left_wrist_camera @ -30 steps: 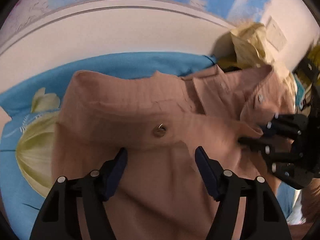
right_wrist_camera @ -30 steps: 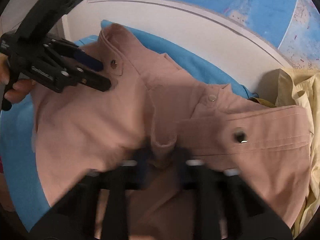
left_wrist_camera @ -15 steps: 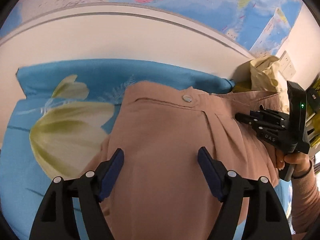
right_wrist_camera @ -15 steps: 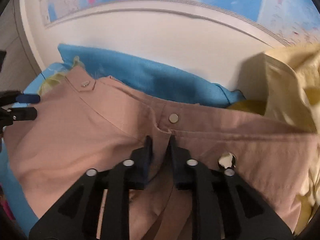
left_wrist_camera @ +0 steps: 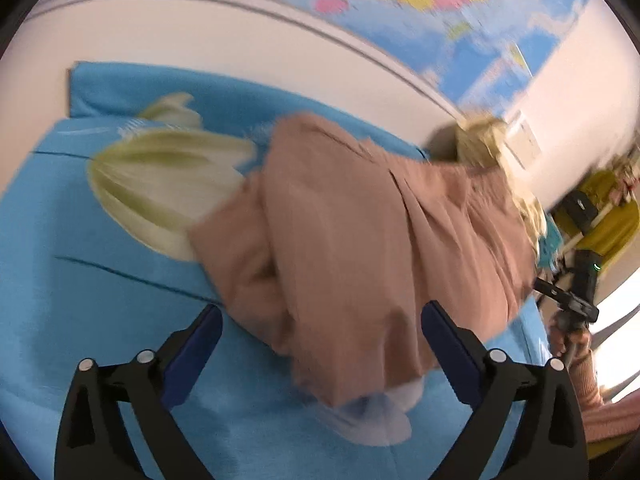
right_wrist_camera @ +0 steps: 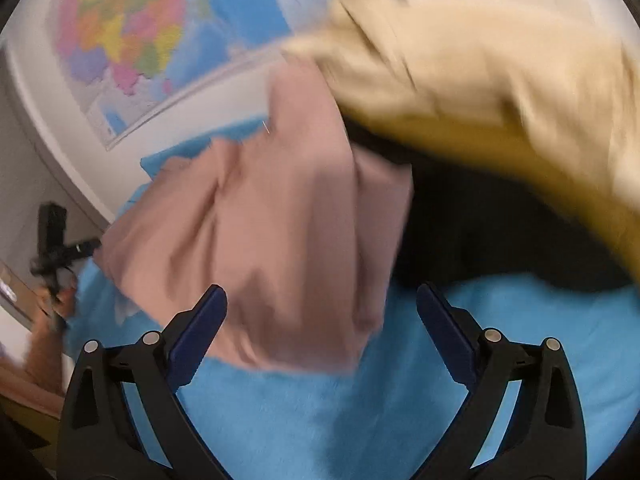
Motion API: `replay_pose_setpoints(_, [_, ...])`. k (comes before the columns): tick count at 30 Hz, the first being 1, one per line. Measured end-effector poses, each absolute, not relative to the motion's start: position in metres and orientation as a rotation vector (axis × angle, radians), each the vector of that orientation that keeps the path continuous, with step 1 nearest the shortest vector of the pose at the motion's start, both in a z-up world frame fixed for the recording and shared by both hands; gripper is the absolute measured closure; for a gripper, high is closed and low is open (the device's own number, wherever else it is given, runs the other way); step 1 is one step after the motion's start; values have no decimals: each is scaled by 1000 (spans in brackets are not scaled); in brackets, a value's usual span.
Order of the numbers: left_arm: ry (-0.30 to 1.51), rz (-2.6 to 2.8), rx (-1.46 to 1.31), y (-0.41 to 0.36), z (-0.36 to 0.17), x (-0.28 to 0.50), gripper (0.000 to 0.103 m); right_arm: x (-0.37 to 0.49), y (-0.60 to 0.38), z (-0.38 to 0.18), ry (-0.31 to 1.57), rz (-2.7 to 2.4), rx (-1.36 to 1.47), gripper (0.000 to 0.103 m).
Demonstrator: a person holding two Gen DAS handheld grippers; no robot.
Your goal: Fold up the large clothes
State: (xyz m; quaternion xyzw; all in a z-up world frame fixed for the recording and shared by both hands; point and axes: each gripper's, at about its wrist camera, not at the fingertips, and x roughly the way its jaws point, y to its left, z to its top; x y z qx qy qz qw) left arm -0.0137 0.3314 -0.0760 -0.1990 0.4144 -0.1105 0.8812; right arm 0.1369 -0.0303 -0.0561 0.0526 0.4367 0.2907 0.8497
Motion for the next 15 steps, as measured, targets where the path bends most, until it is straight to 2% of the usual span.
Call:
replay_pose_setpoints(4, [889,-224,-331,303,-93,-3,7,134,-15,-81,961,651,124,25])
replay_pose_setpoints(5, [885,-229,-318,298,-93,-3,7,135,-10,-84,953,664,113,43])
replay_pose_setpoints(6, [885,-227,-321,295,-93,-3,16,134,-9,-84,961,673,116,60])
replay_pose_setpoints(7, [884,-223,-334,294,-92,-4,46,134,-13,-84,967,685,149,69])
replay_pose_setpoints(8, [894,-218,-372,295,-92,-5,59,134,-16,-82,973,723,202,84])
replay_pose_setpoints(9, [899,-219,-405,297,-90,-6,77,132,-18,-78,961,745,223,86])
replay_pose_setpoints(10, [887,-234,-451,299,-84,-11,81,127,-22,-71,951,762,244,86])
replay_pose_setpoints(15, [853,-306,-509,289,-47,-53,83,80,-37,-25,872,898,312,91])
